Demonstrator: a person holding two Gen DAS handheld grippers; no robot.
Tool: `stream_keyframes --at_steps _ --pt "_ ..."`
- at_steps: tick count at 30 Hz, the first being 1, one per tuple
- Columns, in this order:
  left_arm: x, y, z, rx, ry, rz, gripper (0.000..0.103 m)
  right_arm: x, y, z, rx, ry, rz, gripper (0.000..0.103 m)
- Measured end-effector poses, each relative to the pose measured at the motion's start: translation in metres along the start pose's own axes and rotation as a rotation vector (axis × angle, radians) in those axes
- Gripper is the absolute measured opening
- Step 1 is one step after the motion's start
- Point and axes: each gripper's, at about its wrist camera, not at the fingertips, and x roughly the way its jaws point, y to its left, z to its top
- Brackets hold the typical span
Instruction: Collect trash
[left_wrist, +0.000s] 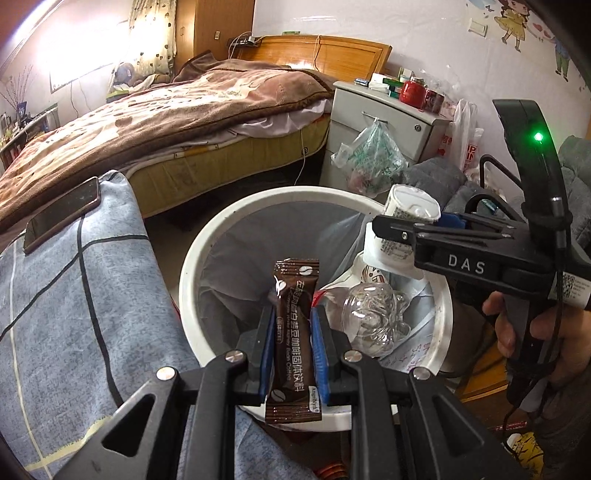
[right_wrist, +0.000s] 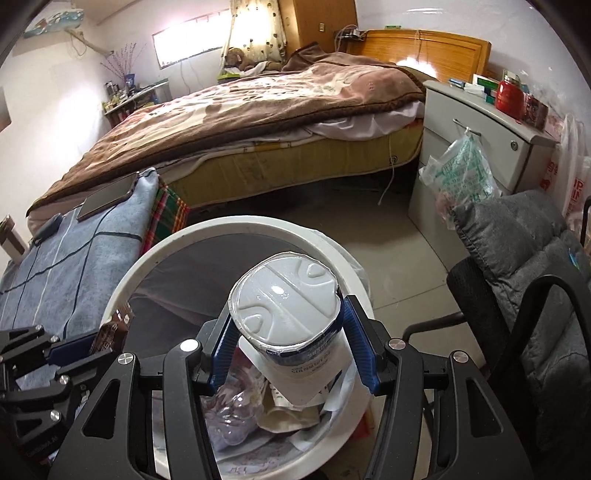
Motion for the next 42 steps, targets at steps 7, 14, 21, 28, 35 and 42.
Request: stream_keyframes --at_steps 7,14,21,28,35,42 --pt "0.004 -0.002 0.002 -0.003 0.004 -0.015 0.023 -0.001 -0.001 0.003 -0.005 -0.005 -0.01 0.063" --pt "0.003 -0.001 0.002 -0.016 -0.001 -0.024 0.041 -0.004 -0.004 0.004 0.029 -0.027 0.022 0.066" --pt "-0.008 -0.001 -0.001 -0.027 -0.03 0.0 0.051 -0.013 -0.001 0.002 0.041 -0.052 0.024 0.066" --pt "-0.036 -0.002 -0.01 -0.051 -0.079 0.049 0.057 -0.044 0.004 -0.013 0.053 -0.135 0.009 0.066" --pt "-0.071 -0.004 -0.027 -0.087 -0.153 0.115 0.065 -0.081 0.015 -0.035 0.064 -0.232 -0.007 0.066" --pt "-0.1 -0.013 -0.052 -0.094 -0.219 0.197 0.065 -0.107 0.025 -0.061 0.067 -0.281 -0.035 0.066"
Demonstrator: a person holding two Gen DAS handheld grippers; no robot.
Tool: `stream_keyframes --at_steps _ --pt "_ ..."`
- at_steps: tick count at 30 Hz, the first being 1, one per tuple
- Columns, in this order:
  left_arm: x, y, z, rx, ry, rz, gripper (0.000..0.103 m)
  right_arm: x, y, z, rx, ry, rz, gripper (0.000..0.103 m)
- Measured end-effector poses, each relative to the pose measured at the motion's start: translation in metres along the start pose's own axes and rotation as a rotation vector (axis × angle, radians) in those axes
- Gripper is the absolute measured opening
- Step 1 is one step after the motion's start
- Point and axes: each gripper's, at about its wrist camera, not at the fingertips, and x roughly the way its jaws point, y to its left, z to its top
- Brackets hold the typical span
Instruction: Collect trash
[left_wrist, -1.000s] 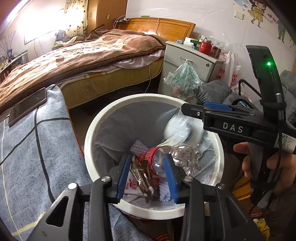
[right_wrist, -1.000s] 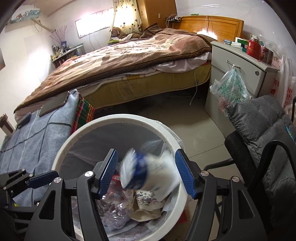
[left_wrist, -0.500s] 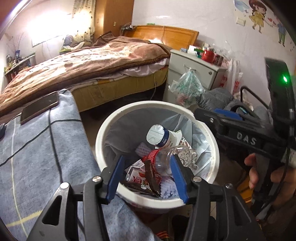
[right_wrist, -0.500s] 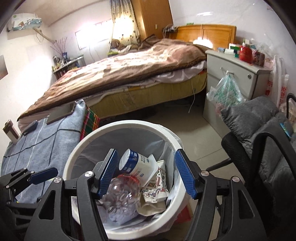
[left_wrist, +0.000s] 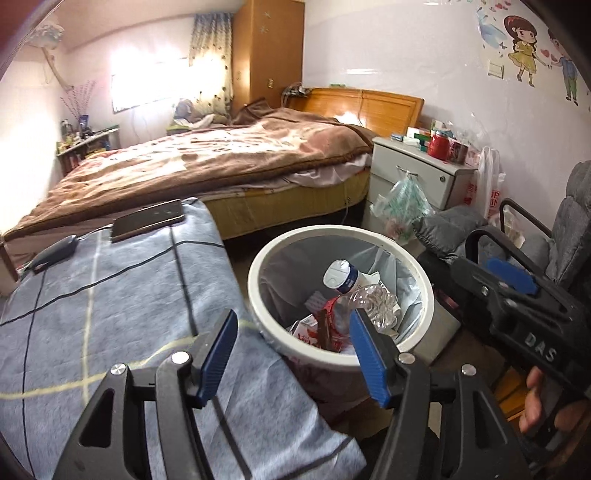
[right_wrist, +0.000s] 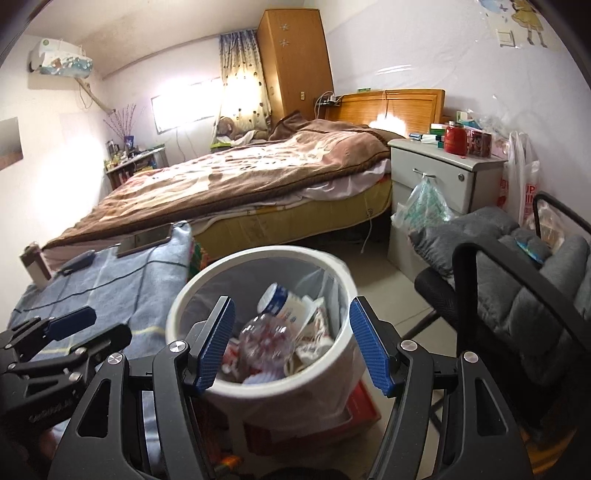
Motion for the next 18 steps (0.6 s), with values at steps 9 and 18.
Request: stream_keyframes --at_steps 9,18 --pt "-0.031 -0.002 -0.024 -0.007 -0.082 0.084 0.065 -0.027 0.007 -0.023 -0.006 -0.041 -0.035 0.066" --pt "-0.043 -0.004 -0.039 -0.024 -0.105 0.081 0.065 -0.036 0.013 -0.037 -0.02 -0.06 -0.054 0.066"
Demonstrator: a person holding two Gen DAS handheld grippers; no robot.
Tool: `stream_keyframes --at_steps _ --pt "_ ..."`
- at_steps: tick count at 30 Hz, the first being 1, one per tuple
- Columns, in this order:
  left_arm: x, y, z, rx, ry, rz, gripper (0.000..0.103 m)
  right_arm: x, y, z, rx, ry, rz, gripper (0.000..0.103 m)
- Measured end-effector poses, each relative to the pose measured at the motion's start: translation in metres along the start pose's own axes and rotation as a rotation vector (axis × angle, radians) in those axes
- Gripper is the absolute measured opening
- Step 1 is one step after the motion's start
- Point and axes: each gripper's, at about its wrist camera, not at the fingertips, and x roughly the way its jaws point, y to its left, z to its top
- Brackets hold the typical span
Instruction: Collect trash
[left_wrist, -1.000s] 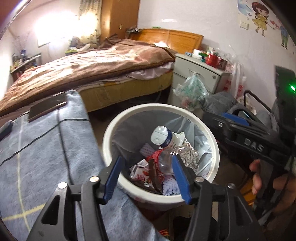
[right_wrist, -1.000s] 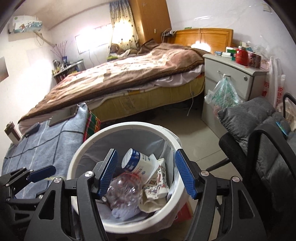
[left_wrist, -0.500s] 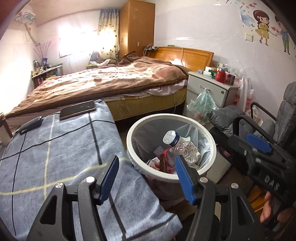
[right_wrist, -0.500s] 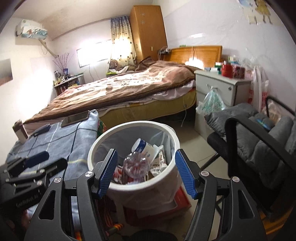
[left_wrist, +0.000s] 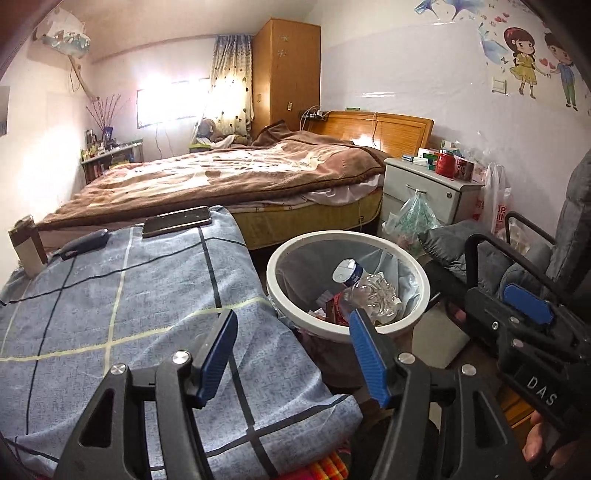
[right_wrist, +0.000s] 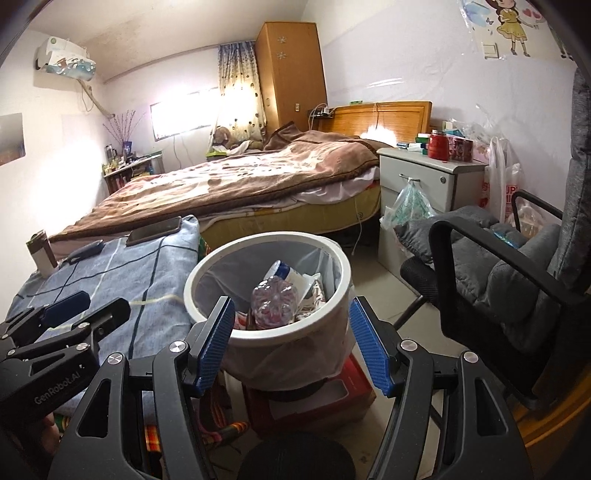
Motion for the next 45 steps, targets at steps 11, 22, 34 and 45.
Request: stream_keyframes --at_steps 11,22,34,45 --pt "-0.007 0.01 -0.003 -0.04 -0.02 0.043 0.065 -0.007 0.012 -0.007 -0.021 -0.006 -0.002 0.066" --pt "-0.007 0.012 -0.005 -0.048 -0.014 0.047 0.065 -0.008 0.016 -0.008 -0.016 0.0 0.008 0.066" --pt "-0.008 0.012 -0.006 -0.05 -0.013 0.055 0.065 -0.008 0.018 -0.007 -0.016 0.002 0.012 0.066" --pt "-0.008 0.013 -0.005 -0.05 -0.012 0.054 0.065 -0.008 0.018 -0.006 -0.012 -0.001 0.016 0.066"
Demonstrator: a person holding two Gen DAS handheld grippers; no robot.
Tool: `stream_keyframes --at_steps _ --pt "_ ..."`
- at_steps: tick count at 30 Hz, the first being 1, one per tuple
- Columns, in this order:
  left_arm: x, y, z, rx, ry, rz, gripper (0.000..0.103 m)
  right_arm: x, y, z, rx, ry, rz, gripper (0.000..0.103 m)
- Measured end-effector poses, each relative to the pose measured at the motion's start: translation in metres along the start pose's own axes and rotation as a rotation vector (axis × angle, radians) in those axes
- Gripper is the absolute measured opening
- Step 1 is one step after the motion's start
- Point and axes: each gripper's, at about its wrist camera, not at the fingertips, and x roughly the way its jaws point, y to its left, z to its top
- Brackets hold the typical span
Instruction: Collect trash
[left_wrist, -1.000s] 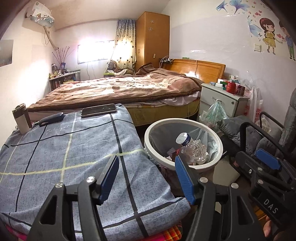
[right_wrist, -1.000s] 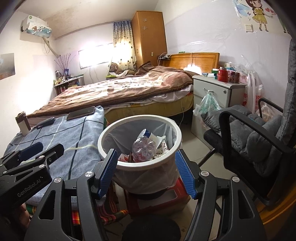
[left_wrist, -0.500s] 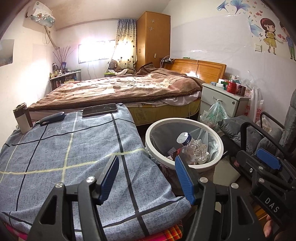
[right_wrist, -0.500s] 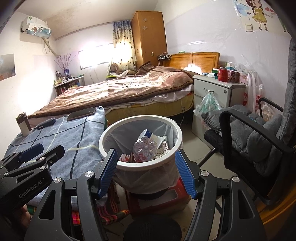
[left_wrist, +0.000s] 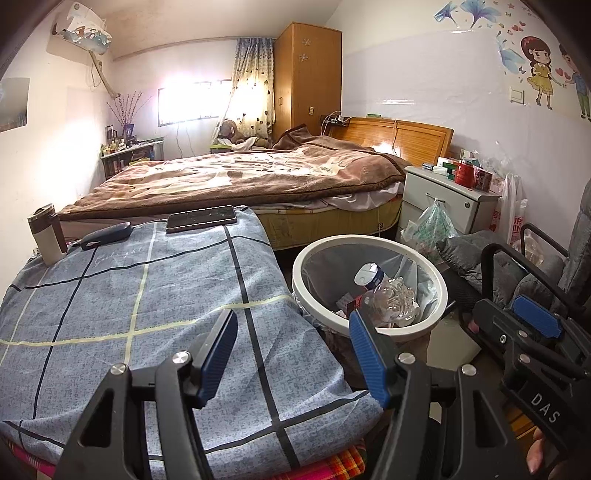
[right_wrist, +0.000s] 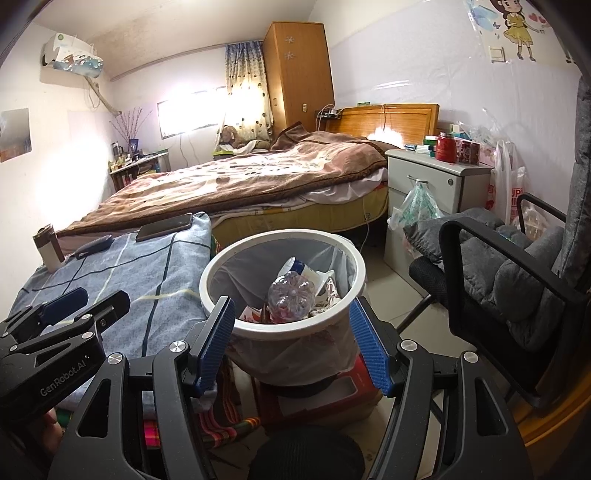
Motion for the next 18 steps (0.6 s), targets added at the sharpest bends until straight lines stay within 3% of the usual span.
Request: stream_keyframes --at_steps 18 --pt "-0.001 0.0004 0.0001 -0.001 -0.003 0.002 0.065 -0.0023 -0.0002 0.0003 0.002 -0.001 0.002 0.066"
